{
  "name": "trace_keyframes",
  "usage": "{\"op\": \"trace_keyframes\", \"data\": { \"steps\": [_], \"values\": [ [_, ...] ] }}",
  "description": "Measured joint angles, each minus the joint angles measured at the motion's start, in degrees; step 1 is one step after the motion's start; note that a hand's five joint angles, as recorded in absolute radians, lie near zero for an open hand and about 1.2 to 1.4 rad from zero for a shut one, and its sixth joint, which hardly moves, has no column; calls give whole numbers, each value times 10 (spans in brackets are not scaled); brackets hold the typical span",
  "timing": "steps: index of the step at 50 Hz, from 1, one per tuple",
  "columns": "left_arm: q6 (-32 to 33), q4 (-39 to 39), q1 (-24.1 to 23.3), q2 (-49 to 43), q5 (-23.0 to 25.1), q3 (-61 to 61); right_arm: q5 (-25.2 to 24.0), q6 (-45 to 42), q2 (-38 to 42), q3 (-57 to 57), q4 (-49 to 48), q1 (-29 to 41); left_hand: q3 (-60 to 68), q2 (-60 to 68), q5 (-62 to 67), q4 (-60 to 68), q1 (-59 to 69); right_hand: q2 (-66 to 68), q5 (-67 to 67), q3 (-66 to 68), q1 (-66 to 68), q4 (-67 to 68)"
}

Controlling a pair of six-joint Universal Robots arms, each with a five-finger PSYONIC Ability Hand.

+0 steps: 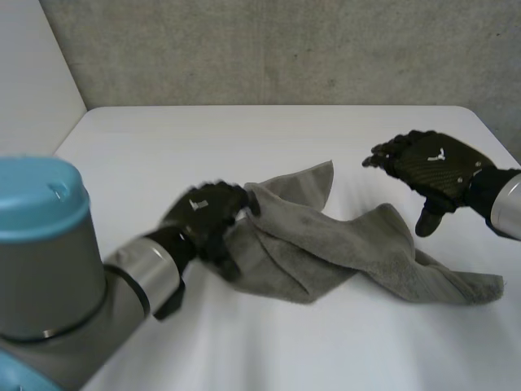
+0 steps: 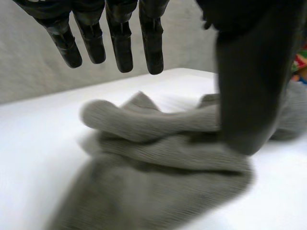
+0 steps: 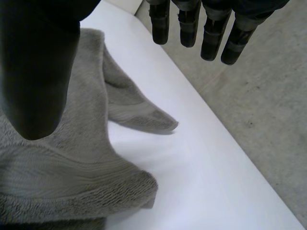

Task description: Fold the towel.

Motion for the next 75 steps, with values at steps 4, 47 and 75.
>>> {"op": "trace_keyframes", "data": {
  "steps": [4, 47, 75],
  "values": [
    [38, 8, 29, -7, 0, 25, 4, 35, 3, -27, 1, 5, 0, 0, -1, 0, 0, 0, 0, 0, -2, 0],
    [203, -105, 106, -466, 216, 532, 71, 298, 161, 14, -107, 68, 0, 91, 117, 0, 85, 0, 0, 0, -2, 0],
    [326, -105, 97, -197, 209, 170, 62, 180, 142, -17, -3, 65, 0, 451, 482, 0, 433, 0, 0, 0, -2, 0]
  ]
}}
